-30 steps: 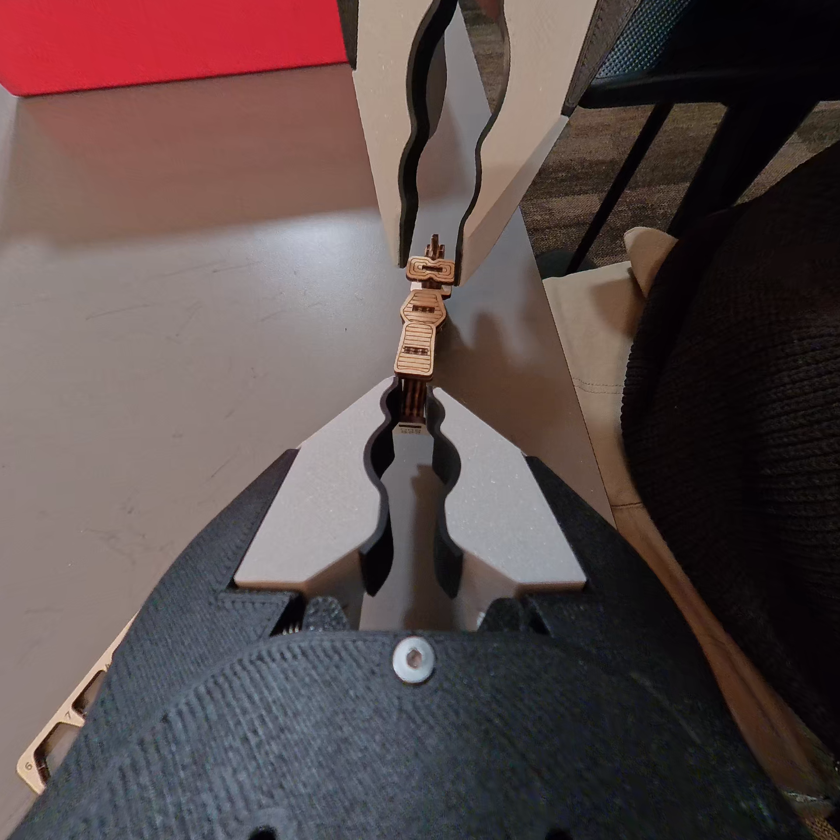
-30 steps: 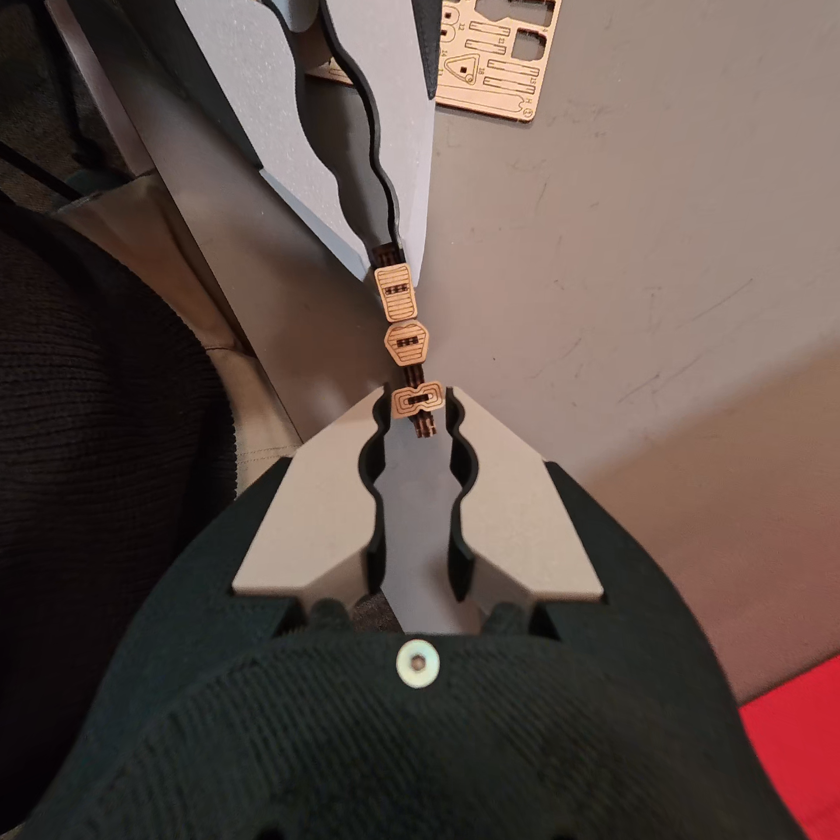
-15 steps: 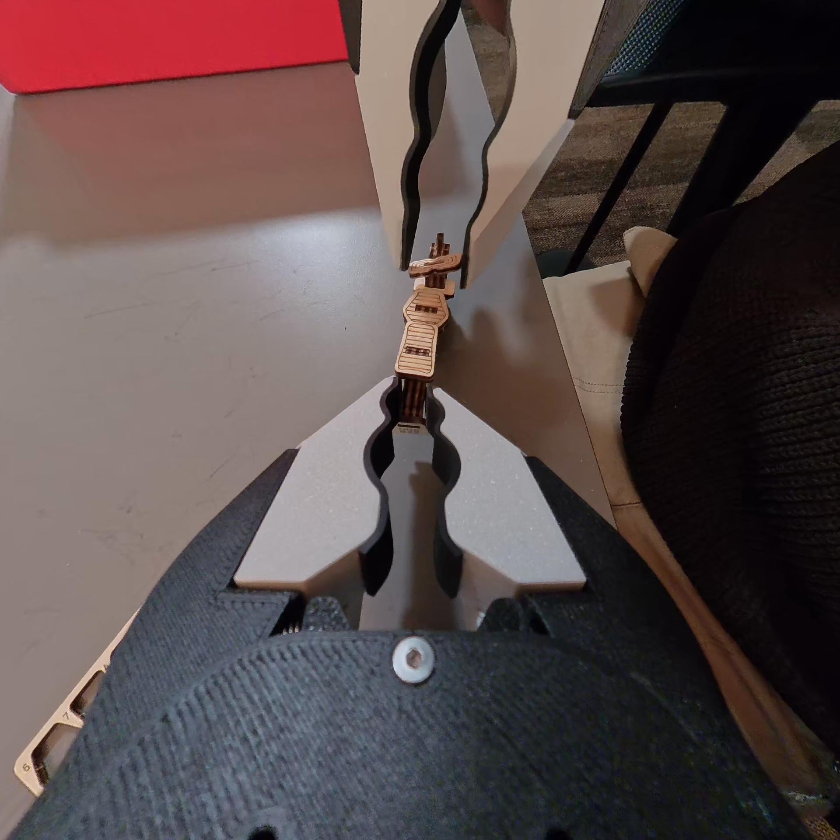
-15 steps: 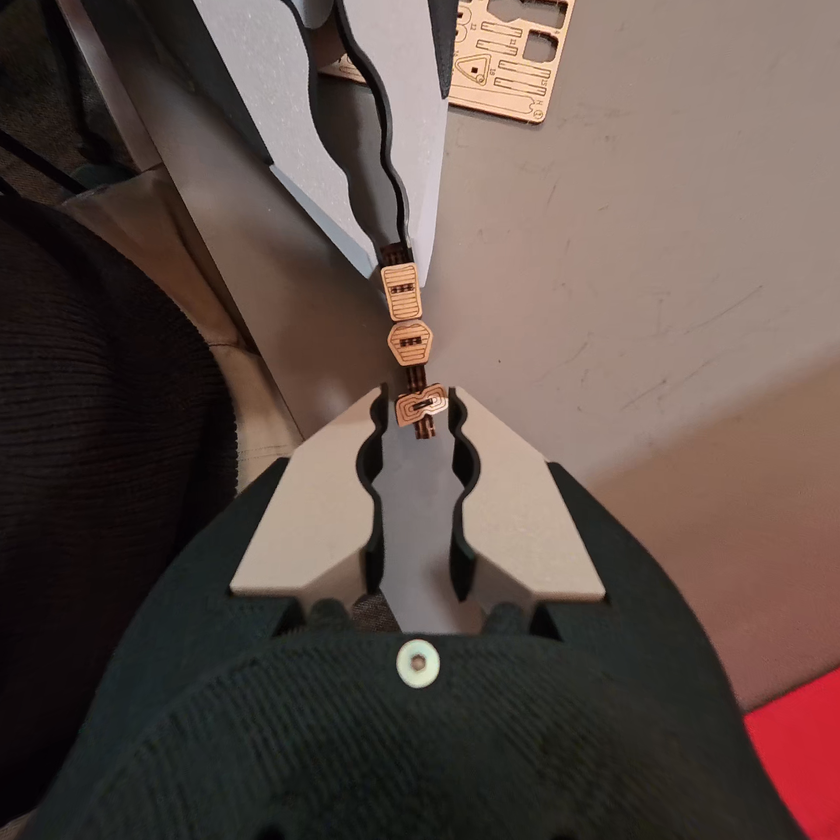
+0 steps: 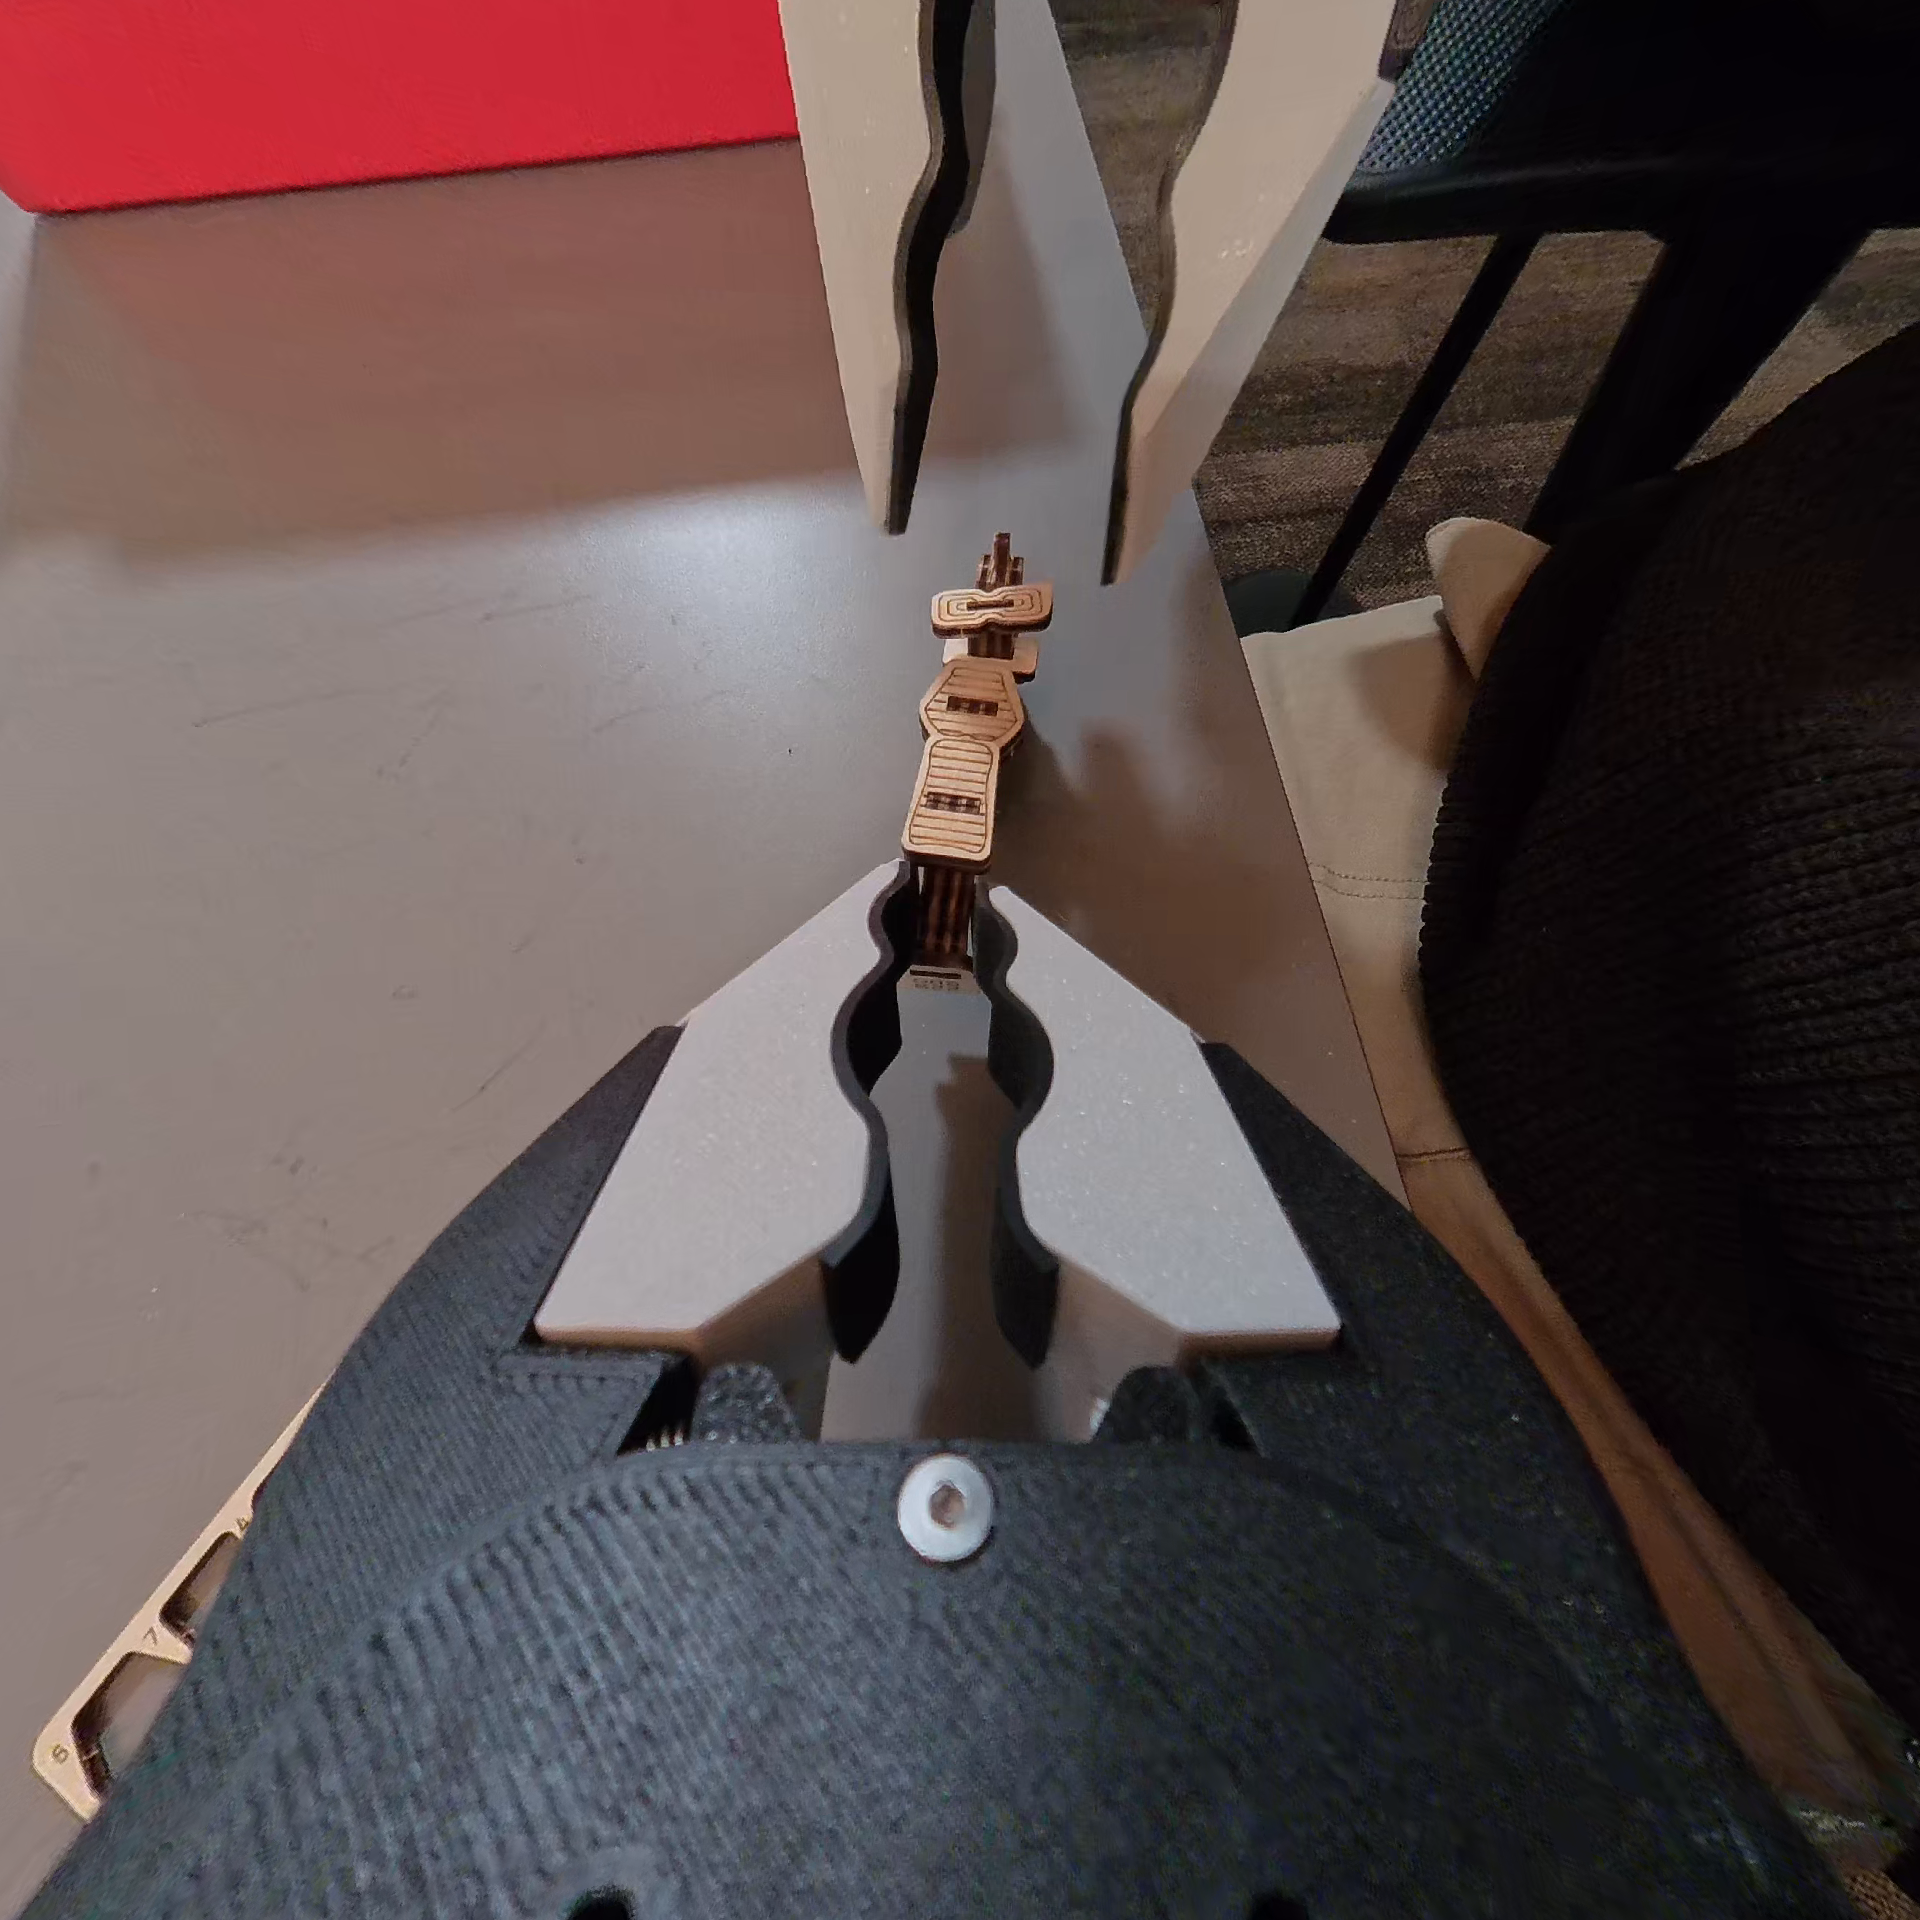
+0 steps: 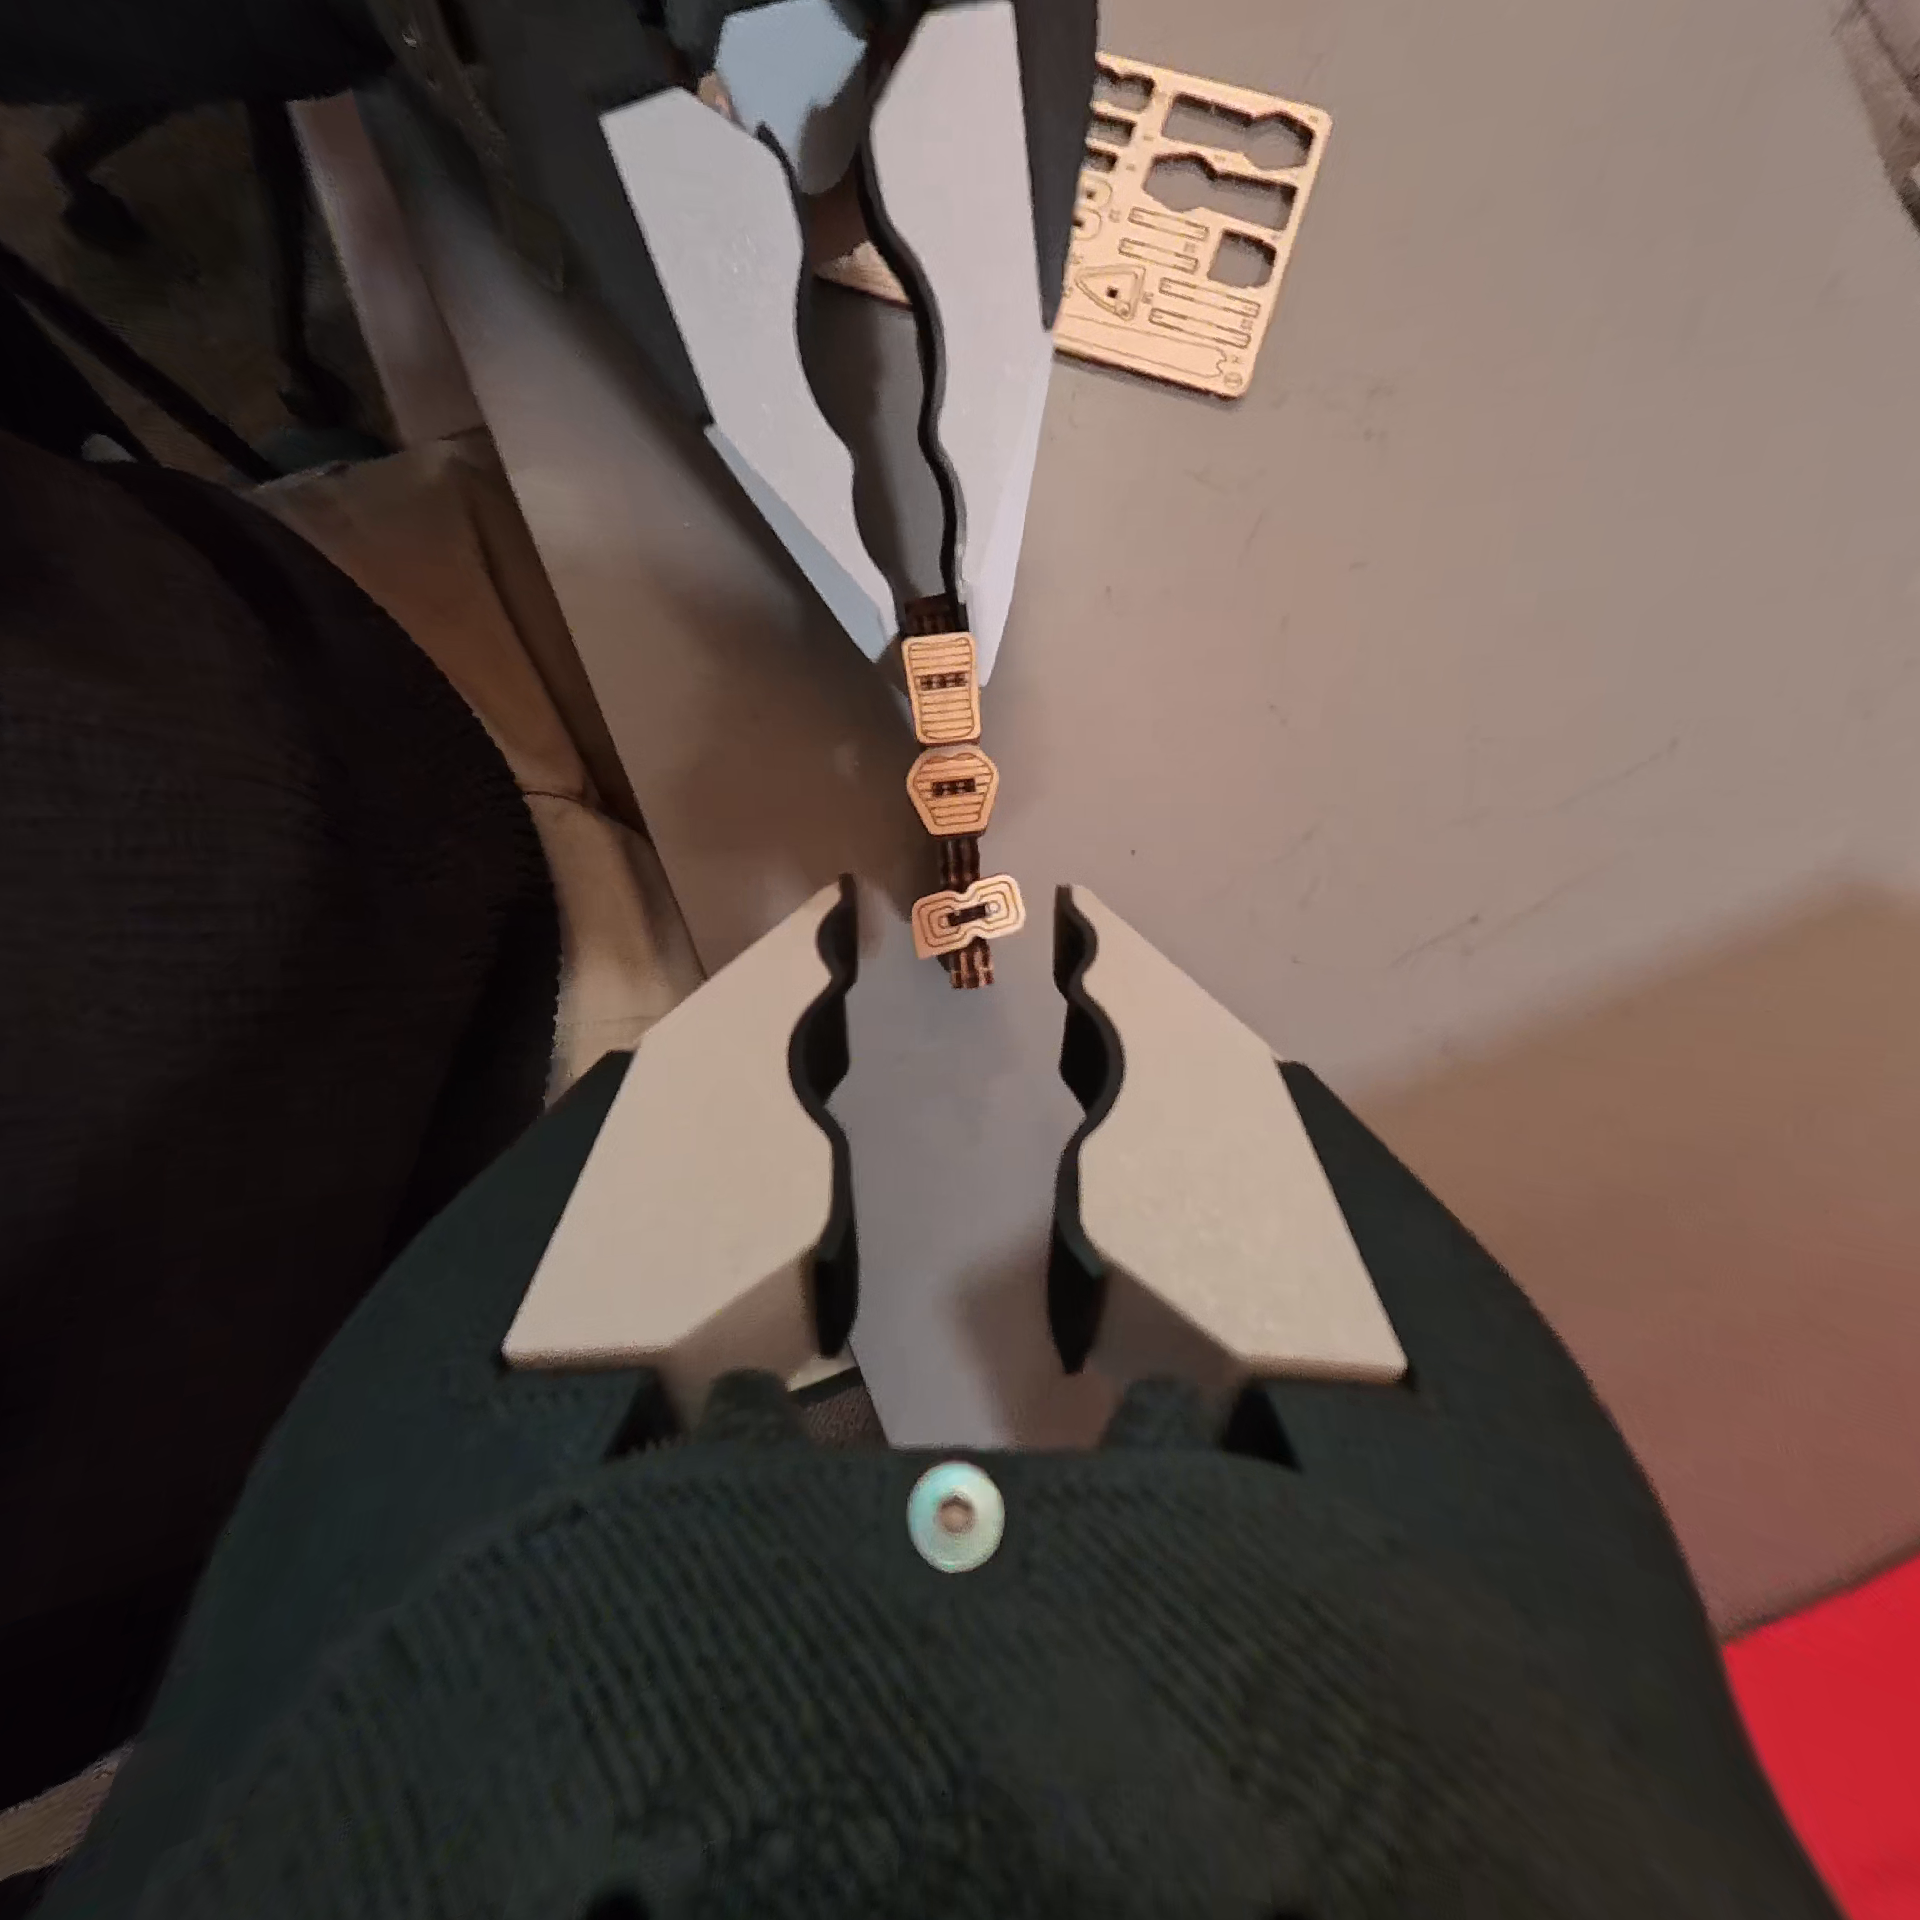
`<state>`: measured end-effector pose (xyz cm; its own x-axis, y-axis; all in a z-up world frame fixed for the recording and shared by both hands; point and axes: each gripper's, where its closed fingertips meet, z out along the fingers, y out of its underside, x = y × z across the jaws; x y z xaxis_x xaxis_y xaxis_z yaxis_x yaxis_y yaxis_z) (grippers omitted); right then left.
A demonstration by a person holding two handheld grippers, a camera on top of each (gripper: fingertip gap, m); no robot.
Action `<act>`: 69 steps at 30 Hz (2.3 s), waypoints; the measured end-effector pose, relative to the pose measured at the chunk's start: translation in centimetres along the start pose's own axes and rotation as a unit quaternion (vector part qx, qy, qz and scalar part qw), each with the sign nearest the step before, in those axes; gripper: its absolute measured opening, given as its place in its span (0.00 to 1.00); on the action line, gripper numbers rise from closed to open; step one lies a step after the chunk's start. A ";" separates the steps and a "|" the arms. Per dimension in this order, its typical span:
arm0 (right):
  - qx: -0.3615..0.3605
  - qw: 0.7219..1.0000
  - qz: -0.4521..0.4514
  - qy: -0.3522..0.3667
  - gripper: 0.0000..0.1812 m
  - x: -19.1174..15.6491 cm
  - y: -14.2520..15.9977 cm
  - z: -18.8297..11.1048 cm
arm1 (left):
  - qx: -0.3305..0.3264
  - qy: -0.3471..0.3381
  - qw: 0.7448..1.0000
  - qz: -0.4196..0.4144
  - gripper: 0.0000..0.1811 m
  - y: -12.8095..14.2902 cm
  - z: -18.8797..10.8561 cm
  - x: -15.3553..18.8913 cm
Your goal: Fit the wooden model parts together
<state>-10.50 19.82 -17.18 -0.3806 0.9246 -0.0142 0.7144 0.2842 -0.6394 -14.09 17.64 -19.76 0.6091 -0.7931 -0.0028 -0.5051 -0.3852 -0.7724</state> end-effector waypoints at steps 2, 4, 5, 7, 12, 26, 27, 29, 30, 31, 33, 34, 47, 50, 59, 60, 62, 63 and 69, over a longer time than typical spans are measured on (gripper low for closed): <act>0.021 0.999 -0.013 -0.023 0.22 -0.4 -0.1 0.0 | 0.000 0.000 1.000 0.001 0.05 0.0 0.0 0.0; 0.037 0.999 -0.017 -0.036 0.23 -0.2 0.1 0.0 | 0.000 0.000 1.000 0.001 0.05 0.0 0.0 0.0; 0.043 0.998 -0.016 -0.042 0.24 -0.1 0.3 0.1 | 0.000 0.000 1.000 0.001 0.05 0.0 0.0 0.0; 0.048 0.997 -0.012 -0.059 0.26 0.1 0.7 0.2 | 0.000 0.000 1.000 0.002 0.05 -0.1 0.0 0.1; 0.047 0.995 -0.022 -0.080 0.25 0.0 1.1 0.6 | 0.000 0.001 1.000 0.001 0.05 -0.1 0.0 0.1; 0.036 0.997 -0.040 -0.063 0.13 -0.2 1.0 1.3 | 0.000 0.002 1.000 0.000 0.05 -0.1 0.0 0.1; 0.035 0.997 -0.040 -0.060 0.13 -0.2 1.0 1.3 | 0.000 0.002 1.000 0.000 0.05 0.0 0.0 0.1; 0.032 0.997 -0.037 -0.056 0.13 -0.3 0.9 1.3 | 0.000 0.002 1.000 0.000 0.05 -0.1 0.0 0.1; 0.028 0.998 -0.036 -0.051 0.13 -0.2 0.9 1.3 | 0.000 0.002 1.000 0.001 0.05 -0.1 0.0 0.1; 0.024 0.998 -0.035 -0.046 0.13 -0.2 0.9 1.3 | 0.000 0.001 1.000 0.001 0.05 -0.1 0.0 0.1; 0.016 0.999 -0.028 -0.028 0.13 0.2 1.0 1.3 | 0.001 0.002 1.000 0.000 0.05 -0.1 0.0 0.1; 0.016 0.999 -0.023 -0.022 0.13 0.3 0.9 1.2 | 0.000 0.002 1.000 0.000 0.05 -0.1 0.0 0.1; -0.014 1.000 0.011 0.012 0.13 0.1 0.4 0.9 | 0.002 0.001 1.000 -0.001 0.05 -0.1 0.0 0.0; -0.018 1.000 0.012 0.008 0.13 0.1 0.5 1.1 | 0.002 0.001 1.000 0.000 0.05 -0.1 0.0 0.0; -0.041 0.999 0.005 0.013 0.13 0.1 1.1 1.4 | 0.002 0.001 1.000 0.001 0.05 -0.1 0.1 0.1; -0.042 0.999 0.004 0.013 0.13 0.1 1.1 1.4 | 0.002 0.002 1.000 0.001 0.05 -0.1 0.1 0.1; -0.045 0.999 0.004 0.014 0.13 0.1 1.1 1.5 | 0.002 0.001 1.000 0.002 0.05 -0.1 0.1 0.1; -0.046 0.999 0.003 0.015 0.13 0.1 1.1 1.5 | 0.001 0.001 1.000 0.002 0.05 -0.1 0.1 0.1; -0.054 0.998 0.002 0.015 0.13 0.0 1.2 1.5 | 0.002 0.000 1.000 0.004 0.05 -0.2 0.1 0.1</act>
<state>-10.54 19.82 -19.03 -0.3612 0.9324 0.0087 0.7753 0.3055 -0.5527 -13.92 17.68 -19.67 0.6051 -0.7961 -0.0081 -0.5066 -0.3771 -0.7754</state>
